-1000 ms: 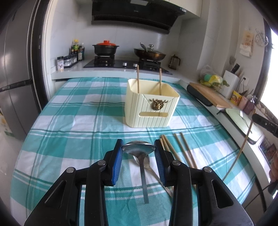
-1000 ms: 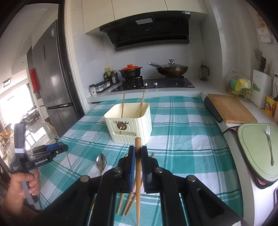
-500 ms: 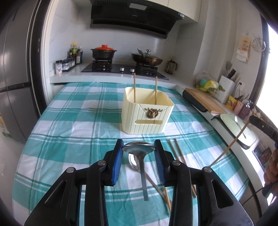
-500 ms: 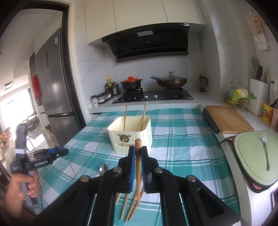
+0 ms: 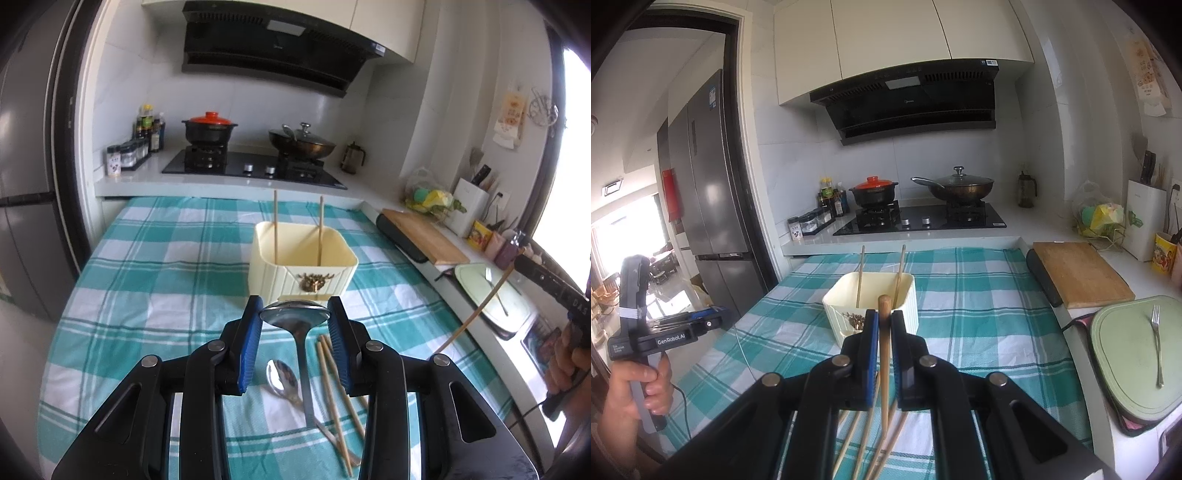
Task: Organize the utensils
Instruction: 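Lift the spoon and chopstick and carry both over the cream caddy, then open both tools to drop the spoon and chopstick into the caddy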
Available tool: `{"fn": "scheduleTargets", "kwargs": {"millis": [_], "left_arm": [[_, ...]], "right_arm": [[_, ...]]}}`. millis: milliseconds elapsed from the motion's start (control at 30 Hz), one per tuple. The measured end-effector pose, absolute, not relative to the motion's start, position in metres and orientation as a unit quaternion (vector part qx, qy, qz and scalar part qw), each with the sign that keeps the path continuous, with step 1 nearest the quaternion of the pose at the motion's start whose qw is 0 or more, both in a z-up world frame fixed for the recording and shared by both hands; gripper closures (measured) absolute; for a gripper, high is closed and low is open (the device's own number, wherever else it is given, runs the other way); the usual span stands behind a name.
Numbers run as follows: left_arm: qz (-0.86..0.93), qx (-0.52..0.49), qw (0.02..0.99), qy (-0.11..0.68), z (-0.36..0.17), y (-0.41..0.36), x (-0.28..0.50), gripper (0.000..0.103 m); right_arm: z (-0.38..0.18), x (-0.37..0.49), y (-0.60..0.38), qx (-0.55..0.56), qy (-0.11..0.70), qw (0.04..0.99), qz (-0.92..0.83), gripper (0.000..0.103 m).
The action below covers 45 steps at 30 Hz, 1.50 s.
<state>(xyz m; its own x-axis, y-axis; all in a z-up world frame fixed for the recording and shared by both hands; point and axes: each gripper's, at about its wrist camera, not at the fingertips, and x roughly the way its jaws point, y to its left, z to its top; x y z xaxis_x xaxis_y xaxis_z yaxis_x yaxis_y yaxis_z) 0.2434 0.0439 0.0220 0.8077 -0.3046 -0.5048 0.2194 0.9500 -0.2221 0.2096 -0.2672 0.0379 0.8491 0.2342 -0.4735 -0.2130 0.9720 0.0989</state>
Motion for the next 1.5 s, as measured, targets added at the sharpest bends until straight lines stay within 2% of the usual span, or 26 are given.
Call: {"fn": "scheduleTargets", "kwargs": {"millis": [500, 700, 900, 1133, 1300, 1400, 1433, 1467, 1500], "left_arm": [[-0.147, -0.065, 0.962, 0.219, 0.102, 0.044, 0.32, 0.068], [-0.139, -0.061, 0.965, 0.215, 0.11, 0.029, 0.377, 0.068], [-0.131, -0.052, 0.953, 0.267, 0.075, 0.013, 0.437, 0.068], [-0.121, -0.049, 0.929, 0.347, 0.015, 0.002, 0.485, 0.068], [-0.111, -0.038, 0.921, 0.372, -0.01, -0.007, 0.501, 0.067], [-0.107, -0.037, 0.918, 0.381, -0.017, -0.01, 0.509, 0.063], [-0.106, -0.039, 0.918, 0.38, -0.017, -0.009, 0.509, 0.06], [-0.104, -0.041, 0.919, 0.377, -0.015, -0.008, 0.507, 0.052], [-0.101, -0.042, 0.921, 0.374, -0.013, -0.005, 0.505, 0.045]], "right_arm": [[0.107, 0.296, -0.24, 0.0, 0.199, 0.971, 0.134, 0.096], [0.117, 0.354, -0.218, -0.002, 0.184, 0.972, 0.144, 0.096], [0.081, 0.43, -0.205, 0.011, 0.263, 0.952, 0.158, 0.096], [0.006, 0.502, -0.197, 0.018, 0.388, 0.907, 0.159, 0.096], [-0.032, 0.532, -0.196, 0.023, 0.429, 0.891, 0.149, 0.095], [-0.044, 0.546, -0.198, 0.034, 0.44, 0.885, 0.148, 0.093], [-0.047, 0.549, -0.198, 0.035, 0.442, 0.885, 0.143, 0.086], [-0.048, 0.551, -0.199, 0.038, 0.442, 0.885, 0.141, 0.071], [-0.047, 0.553, -0.201, 0.043, 0.439, 0.886, 0.14, 0.063]]}}
